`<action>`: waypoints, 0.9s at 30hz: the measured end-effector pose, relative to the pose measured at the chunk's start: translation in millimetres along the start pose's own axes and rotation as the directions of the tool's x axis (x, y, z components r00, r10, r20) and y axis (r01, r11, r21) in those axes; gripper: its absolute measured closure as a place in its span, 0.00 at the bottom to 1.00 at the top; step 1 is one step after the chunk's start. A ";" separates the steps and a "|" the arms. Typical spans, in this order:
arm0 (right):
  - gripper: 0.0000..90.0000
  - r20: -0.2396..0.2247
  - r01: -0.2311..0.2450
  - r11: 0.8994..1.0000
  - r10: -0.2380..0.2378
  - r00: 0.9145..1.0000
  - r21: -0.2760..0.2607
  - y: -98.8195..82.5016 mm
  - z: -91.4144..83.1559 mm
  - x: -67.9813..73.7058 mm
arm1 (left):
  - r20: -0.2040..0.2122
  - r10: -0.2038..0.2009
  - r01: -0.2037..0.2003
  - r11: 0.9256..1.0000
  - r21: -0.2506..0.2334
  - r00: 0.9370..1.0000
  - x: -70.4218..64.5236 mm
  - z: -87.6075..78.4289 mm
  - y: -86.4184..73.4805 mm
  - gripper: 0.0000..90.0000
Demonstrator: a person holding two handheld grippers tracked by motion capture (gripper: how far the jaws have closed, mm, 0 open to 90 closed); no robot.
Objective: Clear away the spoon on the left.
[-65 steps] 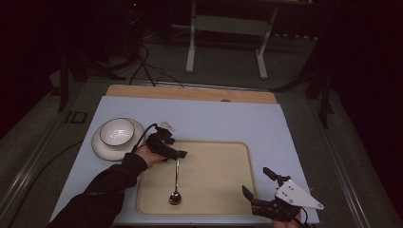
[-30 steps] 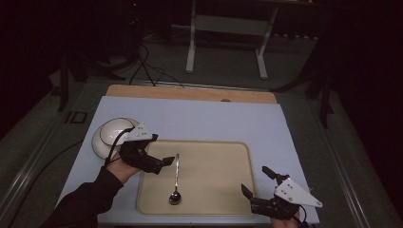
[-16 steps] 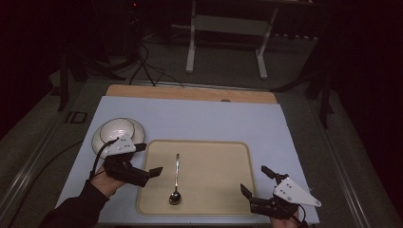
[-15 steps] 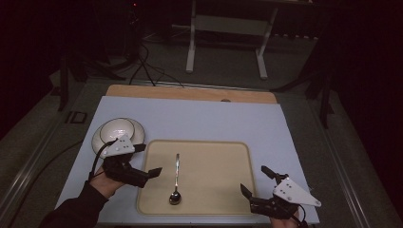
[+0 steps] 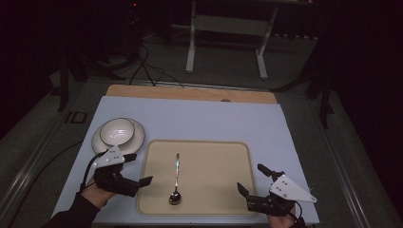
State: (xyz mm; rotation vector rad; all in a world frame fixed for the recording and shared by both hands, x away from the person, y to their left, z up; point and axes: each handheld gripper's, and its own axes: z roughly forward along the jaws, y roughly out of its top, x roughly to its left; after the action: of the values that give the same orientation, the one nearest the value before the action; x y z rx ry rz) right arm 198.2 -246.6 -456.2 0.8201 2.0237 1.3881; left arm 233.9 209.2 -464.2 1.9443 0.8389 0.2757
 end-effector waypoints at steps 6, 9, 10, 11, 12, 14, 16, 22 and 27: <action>0.14 -0.017 0.001 1.000 -0.001 1.000 -0.003 1.6 4.7 -0.2 | -0.041 -0.021 0.021 1.000 0.012 0.999 4.5 -6.9 -13.5 0.02; 0.14 -0.023 0.003 1.000 -0.003 1.000 -0.004 2.4 7.0 0.0 | -0.058 -0.043 0.043 0.999 0.006 0.997 8.0 -10.7 -20.3 0.02; 0.14 -0.025 0.004 1.000 -0.004 1.000 -0.004 2.6 7.7 0.0 | -0.064 -0.048 0.049 0.999 0.009 0.997 9.0 -11.2 -22.7 0.02; 0.14 -0.027 0.004 1.000 -0.004 1.000 -0.003 2.8 8.6 0.1 | -0.071 -0.049 0.049 0.999 0.009 0.996 9.7 -12.0 -25.3 0.02; 0.14 -0.028 0.006 1.000 -0.006 1.000 -0.004 2.9 9.3 0.0 | -0.078 -0.048 0.048 0.999 0.007 0.996 10.5 -12.6 -27.9 0.02; 0.14 -0.033 0.007 1.000 -0.007 0.999 -0.004 3.2 10.2 -0.1 | -0.085 -0.051 0.052 0.999 0.012 0.995 13.0 -13.5 -32.4 0.02; 0.14 -0.034 0.006 1.000 -0.006 0.999 -0.003 3.3 11.0 -0.4 | -0.094 -0.063 0.065 0.998 0.011 0.994 15.9 -13.9 -35.9 0.02; 0.14 -0.036 0.002 1.000 -0.002 0.999 0.002 2.7 11.5 -0.9 | -0.110 -0.072 0.071 0.997 -0.011 0.991 18.6 -13.0 -41.5 0.02; 0.14 -0.040 0.001 1.000 -0.001 0.999 0.007 1.9 11.8 -1.4 | -0.133 -0.060 0.059 0.998 -0.011 0.989 20.7 -7.4 -45.7 0.02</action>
State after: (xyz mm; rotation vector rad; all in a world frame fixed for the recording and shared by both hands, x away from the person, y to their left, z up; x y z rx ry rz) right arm 208.1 -240.0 -458.1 0.8008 2.0596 1.4081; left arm 225.3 241.6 -502.2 1.9068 0.9795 0.3757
